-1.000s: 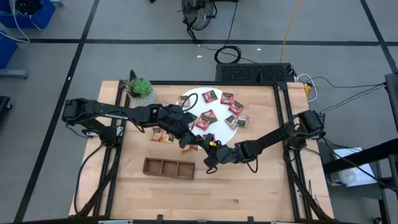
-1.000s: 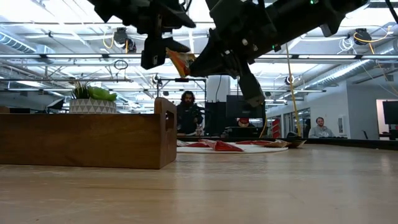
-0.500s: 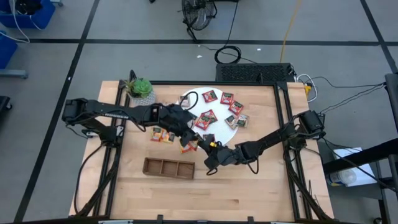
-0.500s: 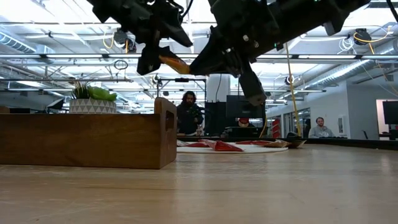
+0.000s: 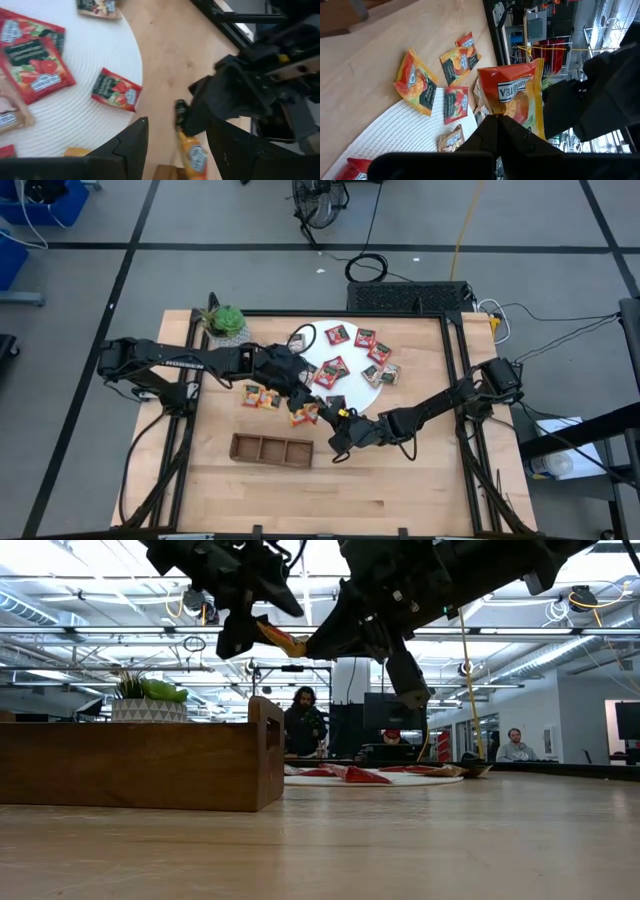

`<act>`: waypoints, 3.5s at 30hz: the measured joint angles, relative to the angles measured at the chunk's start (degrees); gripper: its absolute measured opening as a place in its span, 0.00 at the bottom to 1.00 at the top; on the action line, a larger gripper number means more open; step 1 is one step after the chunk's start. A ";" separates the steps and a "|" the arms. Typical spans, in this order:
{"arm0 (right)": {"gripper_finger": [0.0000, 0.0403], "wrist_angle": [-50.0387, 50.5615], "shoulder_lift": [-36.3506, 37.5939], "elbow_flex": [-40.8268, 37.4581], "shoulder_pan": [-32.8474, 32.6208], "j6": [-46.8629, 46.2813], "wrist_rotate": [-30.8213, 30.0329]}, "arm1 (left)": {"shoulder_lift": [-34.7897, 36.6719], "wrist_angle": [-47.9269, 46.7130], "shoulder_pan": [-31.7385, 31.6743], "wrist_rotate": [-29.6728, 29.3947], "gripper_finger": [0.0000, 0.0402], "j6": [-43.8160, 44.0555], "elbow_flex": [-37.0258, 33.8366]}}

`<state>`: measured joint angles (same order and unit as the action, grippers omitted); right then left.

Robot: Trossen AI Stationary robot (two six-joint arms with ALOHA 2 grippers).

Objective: Pick & Place Tea
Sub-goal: Put the orange tea bag into the middle section of the wooden organizer

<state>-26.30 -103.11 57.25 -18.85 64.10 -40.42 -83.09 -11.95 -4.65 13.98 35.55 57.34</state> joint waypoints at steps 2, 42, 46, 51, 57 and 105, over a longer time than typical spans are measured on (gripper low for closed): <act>0.00 -0.14 0.00 0.00 0.07 0.04 -0.02 | -0.37 -0.66 0.42 0.05 0.50 0.09 -0.05; 0.00 -1.43 0.02 0.00 0.04 -11.98 1.19 | -2.92 4.95 1.44 0.26 0.01 -15.93 -0.13; 0.02 -0.52 0.53 0.12 0.02 -23.09 0.92 | 0.38 3.62 3.86 -7.12 0.01 -26.38 -0.15; 0.08 6.64 1.15 -0.35 -0.46 -31.78 1.78 | 7.53 -0.95 9.03 -18.40 0.01 -37.69 0.08; 0.14 6.15 6.09 -3.76 -0.29 -38.88 -0.10 | 14.77 4.33 19.87 -26.82 0.00 -44.33 -6.06; 0.15 -20.10 21.42 -21.07 1.74 -37.90 1.70 | -5.52 79.44 37.83 -39.39 0.01 -31.27 -50.29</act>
<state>-46.41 -81.69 36.18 -17.10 26.20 -38.72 -88.62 67.49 33.18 -25.42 4.28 7.05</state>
